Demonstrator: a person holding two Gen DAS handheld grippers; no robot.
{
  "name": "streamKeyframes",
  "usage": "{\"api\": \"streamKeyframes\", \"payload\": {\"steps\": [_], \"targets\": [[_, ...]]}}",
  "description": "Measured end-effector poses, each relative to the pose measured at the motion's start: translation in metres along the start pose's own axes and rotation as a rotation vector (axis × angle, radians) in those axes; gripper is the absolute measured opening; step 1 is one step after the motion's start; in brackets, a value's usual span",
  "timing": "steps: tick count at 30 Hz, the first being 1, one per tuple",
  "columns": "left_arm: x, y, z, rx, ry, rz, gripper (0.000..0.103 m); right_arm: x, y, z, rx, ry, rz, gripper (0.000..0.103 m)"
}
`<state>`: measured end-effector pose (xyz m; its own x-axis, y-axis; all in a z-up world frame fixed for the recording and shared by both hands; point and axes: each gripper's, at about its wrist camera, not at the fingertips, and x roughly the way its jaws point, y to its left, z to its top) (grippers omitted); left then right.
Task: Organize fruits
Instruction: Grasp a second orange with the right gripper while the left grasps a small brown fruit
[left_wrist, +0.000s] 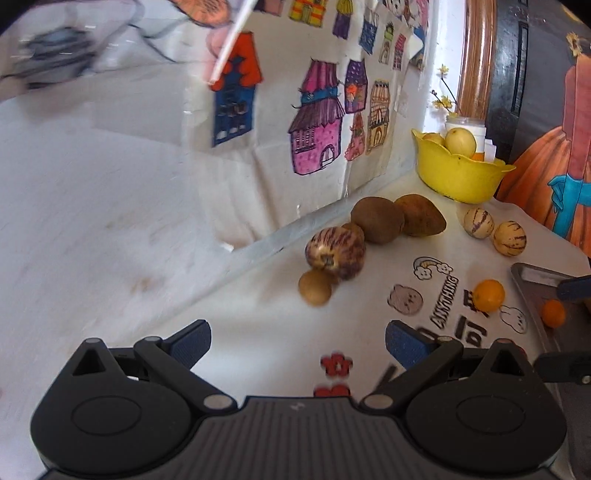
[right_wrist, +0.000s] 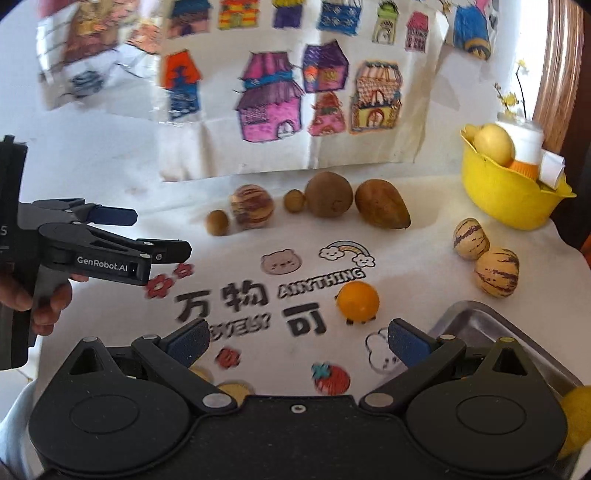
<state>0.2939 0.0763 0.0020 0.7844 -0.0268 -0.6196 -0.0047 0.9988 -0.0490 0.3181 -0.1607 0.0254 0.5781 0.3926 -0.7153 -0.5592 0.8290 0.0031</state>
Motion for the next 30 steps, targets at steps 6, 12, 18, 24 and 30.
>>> {"api": "streamKeyframes", "payload": {"steps": [6,12,18,24,30], "targets": [[0.029,0.003,0.007,-0.002,0.028,-0.035,0.103,0.028,-0.008,0.004,-0.022,0.01,-0.046,0.101],[0.044,0.003,0.011,-0.002,0.033,-0.031,0.102,0.051,-0.02,0.009,0.038,0.034,-0.044,0.091],[0.049,0.004,0.015,-0.011,0.028,-0.044,0.096,0.063,-0.021,0.009,0.082,0.056,-0.029,0.082],[0.052,-0.002,0.017,0.001,0.023,-0.05,0.085,0.063,-0.021,0.012,0.091,0.035,-0.043,0.075],[0.052,-0.005,0.016,0.001,0.012,-0.034,0.074,0.064,-0.023,0.011,0.091,0.038,-0.073,0.06]]}}
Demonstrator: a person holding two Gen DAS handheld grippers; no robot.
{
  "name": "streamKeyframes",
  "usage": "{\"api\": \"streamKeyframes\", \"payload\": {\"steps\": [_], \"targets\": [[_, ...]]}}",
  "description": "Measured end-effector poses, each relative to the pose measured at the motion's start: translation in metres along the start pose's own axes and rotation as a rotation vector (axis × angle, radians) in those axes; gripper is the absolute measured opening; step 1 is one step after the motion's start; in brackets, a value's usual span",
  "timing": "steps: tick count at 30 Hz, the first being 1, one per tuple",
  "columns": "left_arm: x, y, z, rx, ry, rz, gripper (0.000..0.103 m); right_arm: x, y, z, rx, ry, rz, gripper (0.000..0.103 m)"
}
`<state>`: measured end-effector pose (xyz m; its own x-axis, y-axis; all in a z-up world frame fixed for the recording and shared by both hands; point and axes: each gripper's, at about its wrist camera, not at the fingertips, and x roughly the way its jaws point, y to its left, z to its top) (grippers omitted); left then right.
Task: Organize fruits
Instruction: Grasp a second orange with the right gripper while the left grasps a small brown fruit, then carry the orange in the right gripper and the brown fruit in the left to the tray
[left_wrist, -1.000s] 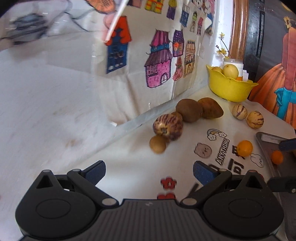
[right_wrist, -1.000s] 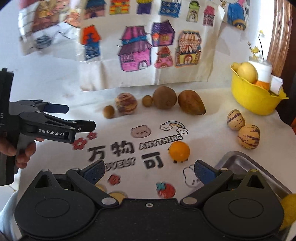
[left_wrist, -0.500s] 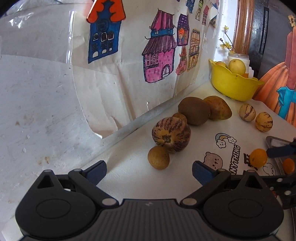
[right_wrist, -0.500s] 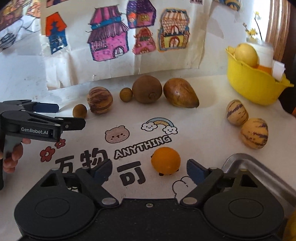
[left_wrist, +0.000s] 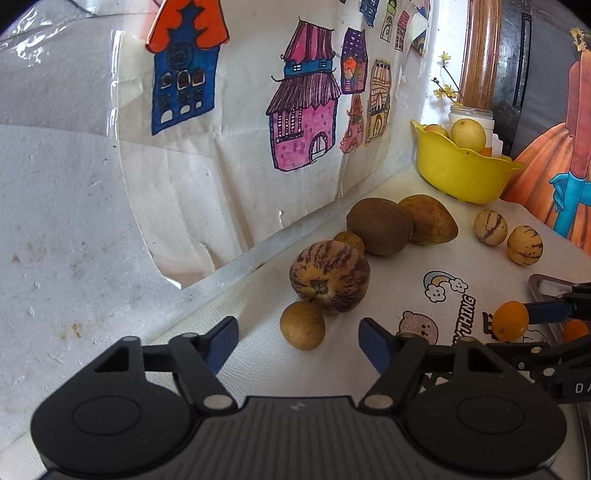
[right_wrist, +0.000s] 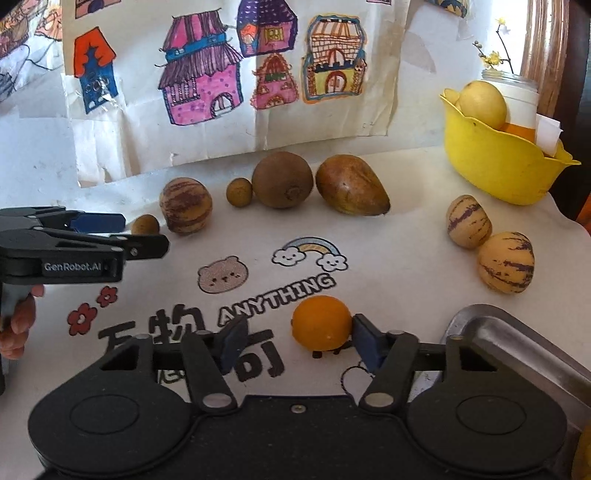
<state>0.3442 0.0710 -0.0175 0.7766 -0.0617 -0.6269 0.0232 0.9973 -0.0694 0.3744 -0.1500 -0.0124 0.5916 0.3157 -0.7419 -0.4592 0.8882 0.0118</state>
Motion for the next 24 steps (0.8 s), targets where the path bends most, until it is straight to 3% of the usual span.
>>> {"api": "streamKeyframes", "payload": {"steps": [13,24], "targets": [[-0.001,0.002,0.0,-0.033,0.002,0.001,0.04,-0.003,-0.001,0.0,0.007,-0.017,-0.019,0.038],[-0.015,-0.008,-0.008,-0.014,0.033,-0.061,0.025,-0.012,0.004,-0.005,0.021,-0.003,0.042,0.037]]}}
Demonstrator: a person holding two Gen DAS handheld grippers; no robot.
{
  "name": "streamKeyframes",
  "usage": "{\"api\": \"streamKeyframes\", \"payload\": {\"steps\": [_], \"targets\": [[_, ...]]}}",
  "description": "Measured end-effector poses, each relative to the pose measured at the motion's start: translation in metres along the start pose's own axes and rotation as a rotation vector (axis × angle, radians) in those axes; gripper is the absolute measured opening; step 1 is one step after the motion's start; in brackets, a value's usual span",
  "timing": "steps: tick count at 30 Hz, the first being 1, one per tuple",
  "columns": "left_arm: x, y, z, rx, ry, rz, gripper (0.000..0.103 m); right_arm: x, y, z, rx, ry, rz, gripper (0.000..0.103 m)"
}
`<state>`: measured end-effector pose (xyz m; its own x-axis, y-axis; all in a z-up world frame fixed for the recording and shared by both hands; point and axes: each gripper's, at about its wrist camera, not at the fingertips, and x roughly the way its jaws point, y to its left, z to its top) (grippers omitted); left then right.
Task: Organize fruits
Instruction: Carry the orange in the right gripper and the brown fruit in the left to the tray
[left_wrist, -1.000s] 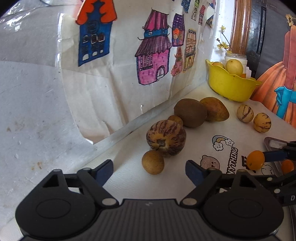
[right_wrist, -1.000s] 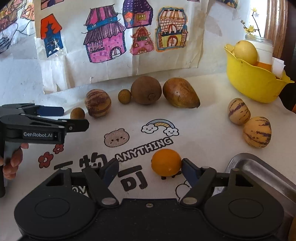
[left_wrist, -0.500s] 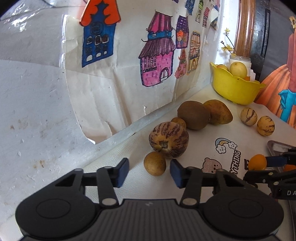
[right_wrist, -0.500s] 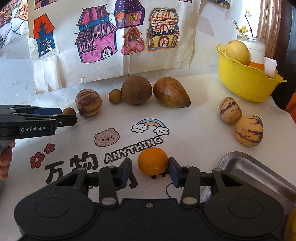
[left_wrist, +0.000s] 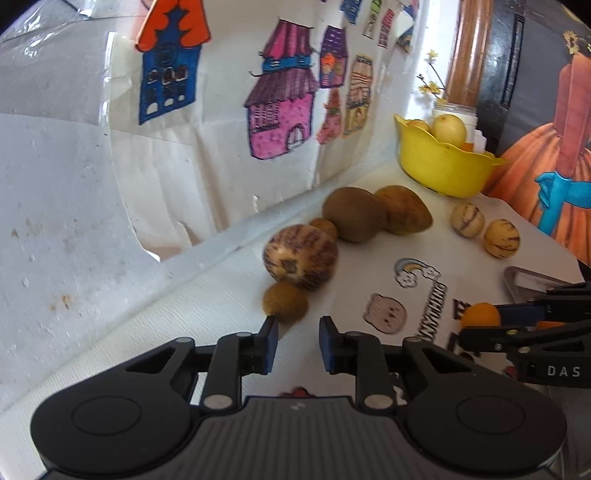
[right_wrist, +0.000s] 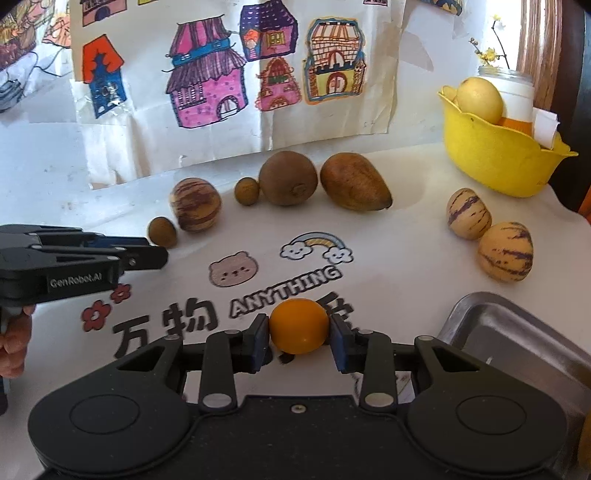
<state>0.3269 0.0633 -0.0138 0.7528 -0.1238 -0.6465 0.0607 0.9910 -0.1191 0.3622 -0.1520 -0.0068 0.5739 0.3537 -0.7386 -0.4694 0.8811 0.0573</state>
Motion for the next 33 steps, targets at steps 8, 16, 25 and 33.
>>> {"api": "streamKeyframes", "payload": {"steps": [8,16,25,33], "targets": [[-0.017,-0.017,-0.01,0.014,0.011,-0.049,0.018,-0.024,0.007,-0.011,-0.005,-0.006,0.041,0.037],[-0.035,-0.032,-0.023,0.01,0.009,-0.079,0.018,-0.059,0.008,-0.025,0.01,0.012,0.053,0.037],[-0.018,-0.003,-0.015,-0.072,-0.008,0.011,0.025,-0.053,0.004,-0.025,0.023,0.021,0.057,0.037],[0.006,0.01,0.002,-0.074,-0.031,0.012,0.039,-0.021,0.01,-0.001,-0.008,0.007,0.065,0.037]]}}
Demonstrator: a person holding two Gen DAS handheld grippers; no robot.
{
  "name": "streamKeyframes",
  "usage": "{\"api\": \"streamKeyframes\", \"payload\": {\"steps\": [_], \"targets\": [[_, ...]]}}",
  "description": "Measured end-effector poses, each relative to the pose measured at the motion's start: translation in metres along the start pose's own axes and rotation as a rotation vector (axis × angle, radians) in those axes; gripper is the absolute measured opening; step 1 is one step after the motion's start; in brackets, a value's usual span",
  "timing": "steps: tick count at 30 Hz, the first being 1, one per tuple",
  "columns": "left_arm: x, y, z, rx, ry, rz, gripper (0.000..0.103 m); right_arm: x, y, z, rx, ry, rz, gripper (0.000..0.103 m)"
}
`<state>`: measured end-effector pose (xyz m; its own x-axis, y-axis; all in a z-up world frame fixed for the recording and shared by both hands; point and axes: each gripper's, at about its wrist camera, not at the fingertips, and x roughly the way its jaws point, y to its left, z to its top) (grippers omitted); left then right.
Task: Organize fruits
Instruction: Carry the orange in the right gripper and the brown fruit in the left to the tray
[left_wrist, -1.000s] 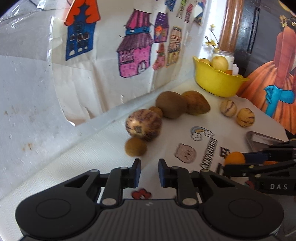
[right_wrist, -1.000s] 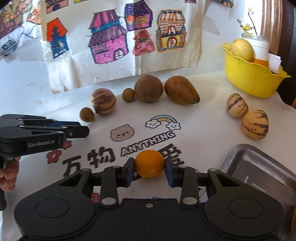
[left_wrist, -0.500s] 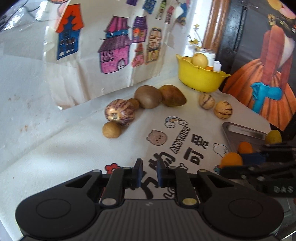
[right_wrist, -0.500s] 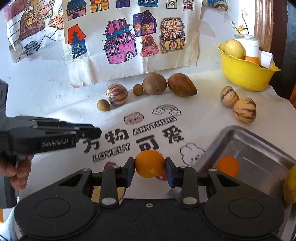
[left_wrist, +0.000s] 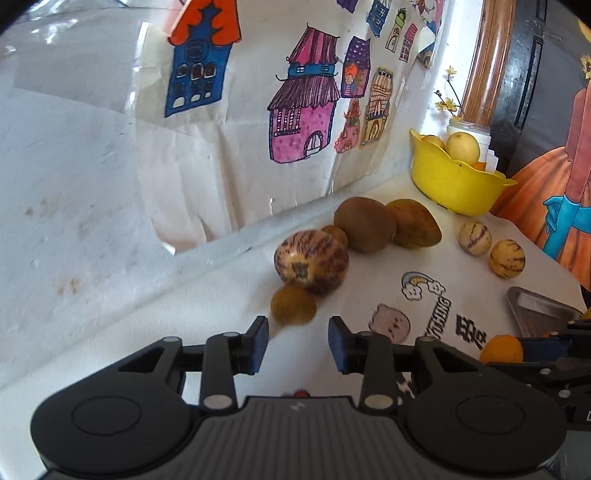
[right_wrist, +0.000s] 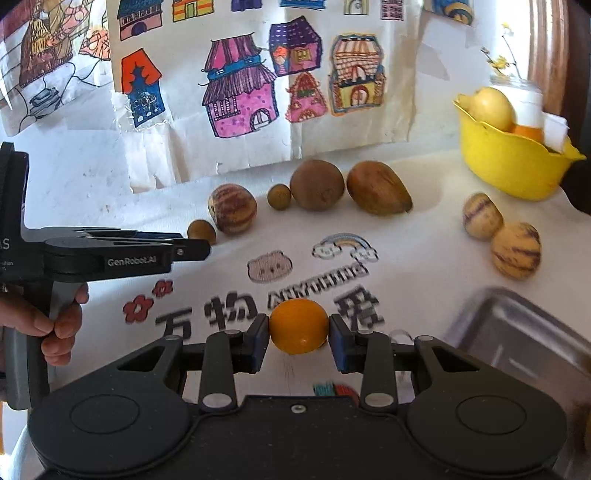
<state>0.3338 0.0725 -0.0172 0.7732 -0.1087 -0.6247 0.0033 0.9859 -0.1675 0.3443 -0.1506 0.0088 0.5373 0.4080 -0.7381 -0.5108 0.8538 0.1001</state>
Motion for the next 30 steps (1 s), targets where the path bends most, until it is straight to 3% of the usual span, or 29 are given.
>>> {"api": "streamKeyframes", "payload": {"steps": [7,10,16,30], "targets": [[0.011,0.0,0.006,0.008,-0.008,-0.007,0.039,0.018,0.006,0.008,-0.021,0.009,0.011,0.037],[0.011,-0.003,0.006,0.039,-0.007,0.008,0.032,0.02,0.008,0.009,-0.021,0.012,0.017,0.037],[0.006,-0.01,0.001,0.052,0.004,-0.022,0.032,0.016,0.009,0.006,-0.022,0.014,0.025,0.037],[-0.037,-0.063,-0.016,0.082,0.036,-0.117,0.031,-0.051,-0.015,-0.021,0.029,-0.032,-0.018,0.037]]}}
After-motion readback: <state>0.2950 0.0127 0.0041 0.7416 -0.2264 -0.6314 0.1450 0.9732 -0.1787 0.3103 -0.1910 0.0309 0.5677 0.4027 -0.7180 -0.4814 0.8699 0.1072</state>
